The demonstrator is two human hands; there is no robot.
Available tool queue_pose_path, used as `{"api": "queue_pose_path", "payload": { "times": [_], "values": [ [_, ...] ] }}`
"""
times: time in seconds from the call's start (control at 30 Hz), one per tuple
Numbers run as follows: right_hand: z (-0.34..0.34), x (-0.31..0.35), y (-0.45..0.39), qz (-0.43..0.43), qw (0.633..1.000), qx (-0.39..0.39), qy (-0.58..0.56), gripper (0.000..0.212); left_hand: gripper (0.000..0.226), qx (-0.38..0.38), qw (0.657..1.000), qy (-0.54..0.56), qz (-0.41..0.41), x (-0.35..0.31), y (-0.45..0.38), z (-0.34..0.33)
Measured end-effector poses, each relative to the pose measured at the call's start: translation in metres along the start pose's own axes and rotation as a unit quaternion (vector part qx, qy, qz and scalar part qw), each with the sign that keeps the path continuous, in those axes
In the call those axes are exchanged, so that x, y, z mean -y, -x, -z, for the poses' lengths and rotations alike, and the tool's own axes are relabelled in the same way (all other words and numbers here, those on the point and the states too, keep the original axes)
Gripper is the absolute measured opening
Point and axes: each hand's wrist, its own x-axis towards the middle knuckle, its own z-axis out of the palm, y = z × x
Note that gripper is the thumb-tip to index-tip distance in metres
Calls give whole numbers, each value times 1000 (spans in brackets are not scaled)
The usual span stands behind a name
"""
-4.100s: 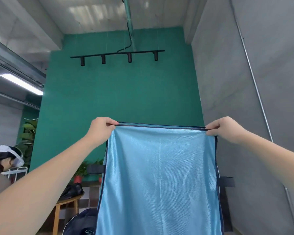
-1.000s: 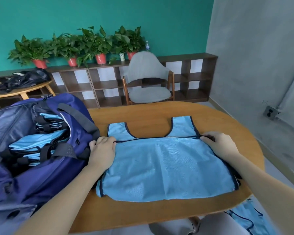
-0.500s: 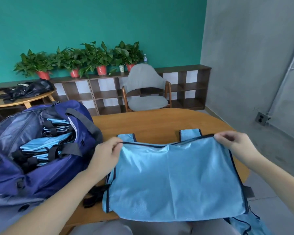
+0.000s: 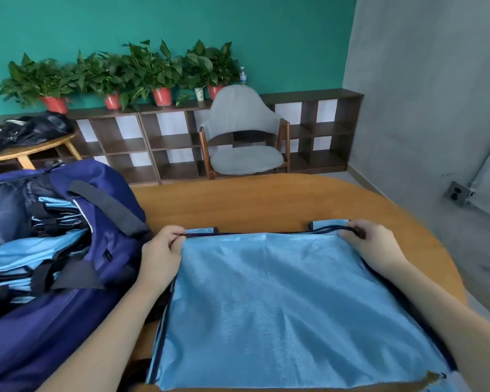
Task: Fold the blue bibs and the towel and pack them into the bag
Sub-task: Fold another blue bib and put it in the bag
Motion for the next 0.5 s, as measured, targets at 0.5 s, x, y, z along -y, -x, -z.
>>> {"api": "queue_pose_path", "payload": {
  "times": [0.5],
  "values": [
    [6,7,3,-2,989,-64,-131,20,23,-53,980,190,38,-10,4,10]
  ]
}}
